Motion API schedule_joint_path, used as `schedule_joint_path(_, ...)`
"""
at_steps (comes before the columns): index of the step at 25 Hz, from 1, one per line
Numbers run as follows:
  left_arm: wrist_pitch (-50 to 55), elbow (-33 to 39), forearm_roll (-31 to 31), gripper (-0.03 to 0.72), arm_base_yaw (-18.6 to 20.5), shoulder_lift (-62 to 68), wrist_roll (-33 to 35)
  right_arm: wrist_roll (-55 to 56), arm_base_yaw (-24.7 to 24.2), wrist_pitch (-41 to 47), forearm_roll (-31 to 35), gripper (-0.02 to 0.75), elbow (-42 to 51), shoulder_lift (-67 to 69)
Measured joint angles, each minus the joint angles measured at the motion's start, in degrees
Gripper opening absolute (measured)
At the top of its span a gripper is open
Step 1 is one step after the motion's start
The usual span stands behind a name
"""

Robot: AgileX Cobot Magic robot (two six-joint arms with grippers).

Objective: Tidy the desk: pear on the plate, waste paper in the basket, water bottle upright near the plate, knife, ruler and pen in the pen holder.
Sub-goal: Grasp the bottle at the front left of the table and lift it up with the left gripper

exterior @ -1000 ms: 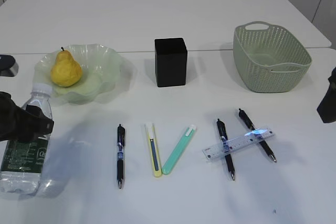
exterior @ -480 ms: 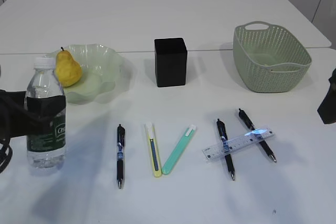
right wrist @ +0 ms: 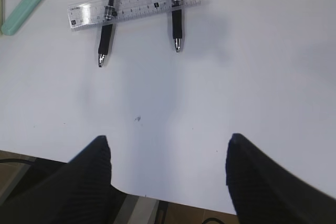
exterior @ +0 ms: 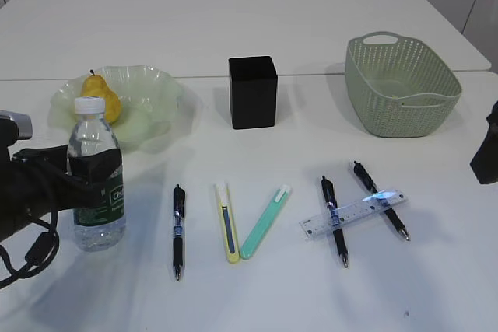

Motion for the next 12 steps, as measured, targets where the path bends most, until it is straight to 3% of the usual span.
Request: schedule_joint_path(12,-6.60,-0.85,-2.83,0.409,0.00,5.08,4.03,0.08,0.00,-0.33,0.00,0.505,0.00,0.00)
